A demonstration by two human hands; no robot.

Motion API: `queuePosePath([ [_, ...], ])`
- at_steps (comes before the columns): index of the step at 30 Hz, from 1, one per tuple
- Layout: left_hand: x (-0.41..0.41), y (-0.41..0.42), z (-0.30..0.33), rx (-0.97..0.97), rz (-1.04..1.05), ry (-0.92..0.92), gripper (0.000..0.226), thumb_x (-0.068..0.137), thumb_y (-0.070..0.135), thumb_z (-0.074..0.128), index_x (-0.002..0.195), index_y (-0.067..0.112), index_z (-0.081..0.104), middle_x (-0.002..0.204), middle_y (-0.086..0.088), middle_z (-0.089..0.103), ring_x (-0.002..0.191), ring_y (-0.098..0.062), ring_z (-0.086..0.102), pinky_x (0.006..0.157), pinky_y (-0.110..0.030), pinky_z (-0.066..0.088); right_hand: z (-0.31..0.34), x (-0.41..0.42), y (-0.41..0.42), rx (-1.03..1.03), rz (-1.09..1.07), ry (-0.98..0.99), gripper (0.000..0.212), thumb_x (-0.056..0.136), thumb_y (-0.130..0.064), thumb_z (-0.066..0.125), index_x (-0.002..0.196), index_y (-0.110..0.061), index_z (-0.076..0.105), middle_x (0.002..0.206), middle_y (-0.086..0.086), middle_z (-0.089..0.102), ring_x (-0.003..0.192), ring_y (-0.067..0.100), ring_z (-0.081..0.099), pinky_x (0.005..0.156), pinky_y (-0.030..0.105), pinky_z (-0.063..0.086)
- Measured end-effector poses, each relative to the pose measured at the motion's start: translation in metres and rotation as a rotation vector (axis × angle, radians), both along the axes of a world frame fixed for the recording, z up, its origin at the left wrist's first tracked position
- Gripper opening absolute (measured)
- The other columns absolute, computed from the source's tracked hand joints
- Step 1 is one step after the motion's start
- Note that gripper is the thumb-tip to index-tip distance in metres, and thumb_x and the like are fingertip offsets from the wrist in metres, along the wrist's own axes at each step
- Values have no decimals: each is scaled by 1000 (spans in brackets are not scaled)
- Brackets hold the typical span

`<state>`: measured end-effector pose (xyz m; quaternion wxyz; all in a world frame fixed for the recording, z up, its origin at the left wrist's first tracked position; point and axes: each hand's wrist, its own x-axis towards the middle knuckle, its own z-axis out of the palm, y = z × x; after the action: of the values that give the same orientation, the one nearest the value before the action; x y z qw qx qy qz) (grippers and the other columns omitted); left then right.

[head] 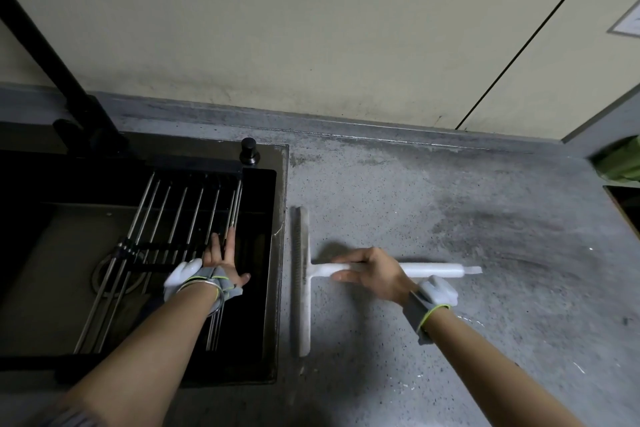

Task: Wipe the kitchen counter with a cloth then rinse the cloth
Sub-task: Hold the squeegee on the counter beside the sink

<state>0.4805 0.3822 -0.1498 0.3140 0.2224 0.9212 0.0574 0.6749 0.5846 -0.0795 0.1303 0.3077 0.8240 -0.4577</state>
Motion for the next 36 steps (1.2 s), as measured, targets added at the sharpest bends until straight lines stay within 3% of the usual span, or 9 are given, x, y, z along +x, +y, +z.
queuePosePath([
  [5, 0, 1, 2, -17, -1, -16, 100, 90, 35, 59, 146, 26, -23, 157, -10, -19, 145, -34, 5, 117, -41, 16, 17, 34, 41, 28, -138, 16, 25, 76, -31, 74, 101, -32, 71, 66, -28, 65, 51, -7, 54, 48, 7, 38],
  [7, 0, 1, 2, -18, -6, -13, 100, 90, 35, 59, 147, 26, -22, 157, -10, -19, 145, -34, 5, 117, -41, 16, 21, 49, 57, 54, -172, 26, 20, 75, -31, 74, 94, -38, 70, 78, -24, 68, 64, 3, 63, 57, 14, 49],
  [9, 0, 1, 2, -22, -11, -3, 99, 90, 36, 59, 147, 25, -22, 157, -10, -18, 145, -34, 5, 117, -41, 16, 24, 60, 68, 80, -191, 7, 20, 74, -33, 74, 91, -40, 68, 93, -8, 73, 83, 34, 66, 76, 40, 56],
  [11, 1, 1, 3, -37, -16, 18, 99, 90, 38, 59, 147, 25, -21, 157, -10, -18, 145, -33, 7, 117, -40, 16, 23, 65, 75, 105, -177, -7, 20, 71, -37, 74, 89, -42, 67, 93, 3, 74, 88, 42, 63, 71, 35, 51],
  [13, 1, 1, 3, -44, -32, 37, 99, 90, 39, 58, 147, 24, -21, 157, -11, -17, 145, -32, 9, 117, -39, 17, 22, 64, 77, 100, -164, -12, 25, 65, -42, 74, 90, -40, 69, 90, -8, 73, 86, 28, 68, 74, 26, 52],
  [17, 2, 1, 5, -38, -38, 32, 99, 90, 39, 58, 147, 23, -21, 157, -11, -17, 145, -33, 9, 117, -40, 17, 15, 49, 70, 74, -120, -13, 20, 73, -32, 76, 91, -38, 71, 93, -9, 73, 88, 17, 68, 88, 40, 53],
  [24, 1, 1, 6, -30, -38, 28, 99, 90, 37, 58, 148, 23, -20, 157, -11, -17, 145, -33, 8, 117, -39, 18, 12, 11, 37, -4, 38, -27, 28, 79, -29, 73, 107, -26, 71, 69, -29, 66, 57, -11, 58, 52, 6, 42],
  [28, 1, 1, 4, -18, -42, 40, 99, 89, 38, 59, 148, 23, -19, 158, -11, -15, 145, -34, 10, 116, -40, 19, 7, -7, 18, -2, 102, -39, 32, 80, -31, 71, 111, -24, 68, 109, -11, 68, 98, 5, 63, 91, 25, 49],
  [36, -2, 0, -4, -11, -24, 12, 100, 89, 37, 60, 147, 26, -20, 158, -9, -17, 144, -35, 10, 116, -41, 19, 3, -17, 4, -33, 125, 0, 31, 78, -28, 73, 109, -27, 69, 110, -11, 69, 94, 0, 62, 89, 19, 47],
])
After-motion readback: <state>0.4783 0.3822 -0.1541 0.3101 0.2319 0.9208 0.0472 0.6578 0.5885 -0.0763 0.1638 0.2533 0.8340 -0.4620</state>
